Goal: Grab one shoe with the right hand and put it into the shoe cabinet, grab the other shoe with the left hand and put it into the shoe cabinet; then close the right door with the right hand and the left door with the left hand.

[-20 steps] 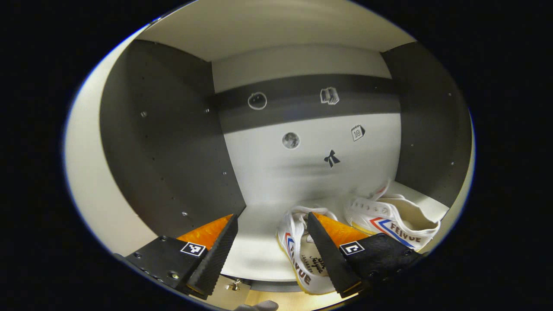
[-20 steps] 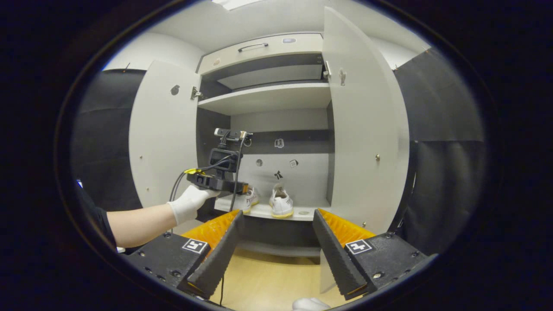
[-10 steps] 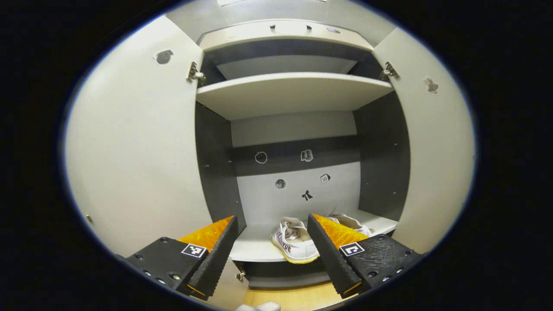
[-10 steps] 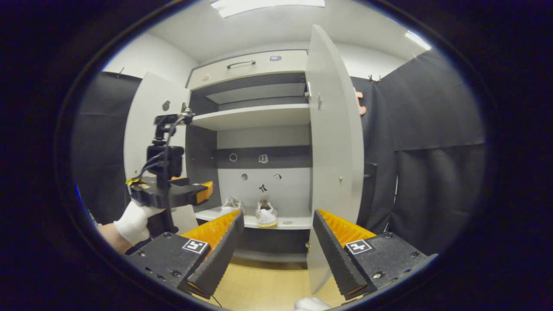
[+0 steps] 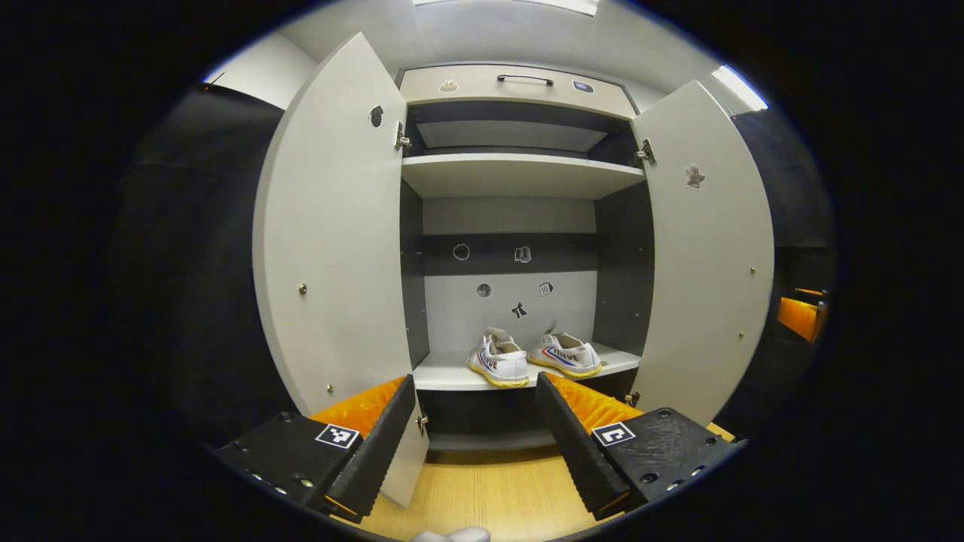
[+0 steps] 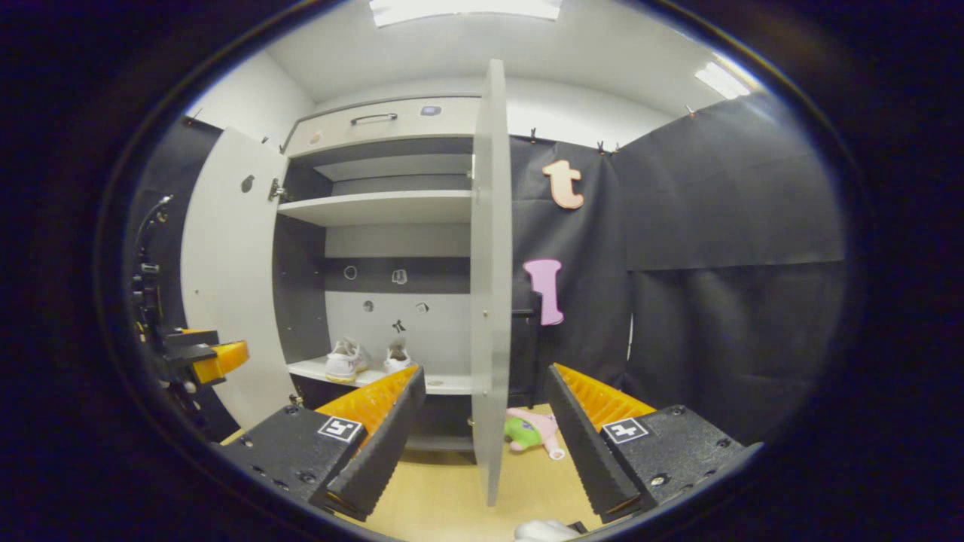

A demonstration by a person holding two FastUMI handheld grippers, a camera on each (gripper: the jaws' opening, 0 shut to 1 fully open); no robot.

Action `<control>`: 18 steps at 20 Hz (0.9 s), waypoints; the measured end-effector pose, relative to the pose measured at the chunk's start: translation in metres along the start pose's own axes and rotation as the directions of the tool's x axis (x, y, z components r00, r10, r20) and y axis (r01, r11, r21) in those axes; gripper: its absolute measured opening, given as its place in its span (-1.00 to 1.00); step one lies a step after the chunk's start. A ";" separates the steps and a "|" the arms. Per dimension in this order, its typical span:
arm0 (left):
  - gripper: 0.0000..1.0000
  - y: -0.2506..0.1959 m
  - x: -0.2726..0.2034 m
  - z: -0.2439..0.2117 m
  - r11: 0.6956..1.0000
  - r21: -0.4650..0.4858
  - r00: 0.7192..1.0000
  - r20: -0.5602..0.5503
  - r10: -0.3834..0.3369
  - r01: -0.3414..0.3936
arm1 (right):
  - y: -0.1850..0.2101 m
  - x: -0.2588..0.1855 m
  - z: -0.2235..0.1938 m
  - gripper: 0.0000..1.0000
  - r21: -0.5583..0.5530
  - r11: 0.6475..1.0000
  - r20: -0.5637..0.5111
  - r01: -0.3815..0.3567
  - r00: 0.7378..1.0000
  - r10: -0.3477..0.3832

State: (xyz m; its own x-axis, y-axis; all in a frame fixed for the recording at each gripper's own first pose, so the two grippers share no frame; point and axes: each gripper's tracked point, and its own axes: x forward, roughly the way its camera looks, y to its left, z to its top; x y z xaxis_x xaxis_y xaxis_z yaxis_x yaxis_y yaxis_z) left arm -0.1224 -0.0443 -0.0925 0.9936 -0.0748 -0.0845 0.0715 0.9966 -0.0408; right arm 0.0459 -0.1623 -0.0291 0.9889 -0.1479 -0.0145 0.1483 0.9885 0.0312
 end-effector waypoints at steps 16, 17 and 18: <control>0.93 0.017 -0.062 0.017 0.994 0.017 0.993 0.047 0.111 -0.111 | -0.079 0.086 0.002 0.93 0.028 0.998 -0.047 0.054 0.998 -0.053; 0.93 0.016 -0.062 0.016 0.994 0.013 0.993 0.047 0.110 -0.111 | -0.074 0.085 0.001 0.95 0.013 0.999 -0.061 0.048 0.997 -0.047; 0.93 0.015 -0.061 0.018 0.994 0.012 0.993 0.050 0.107 -0.107 | -0.067 0.087 0.003 0.92 0.012 0.999 -0.060 0.043 0.997 -0.042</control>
State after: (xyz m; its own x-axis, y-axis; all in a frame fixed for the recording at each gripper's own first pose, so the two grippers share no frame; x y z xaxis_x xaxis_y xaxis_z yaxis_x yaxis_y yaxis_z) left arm -0.1809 -0.0243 -0.0705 0.9987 0.0339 -0.0390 -0.0346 0.9992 -0.0197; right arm 0.1219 -0.2415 -0.0292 0.9795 -0.1868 -0.0760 0.1904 0.9808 0.0424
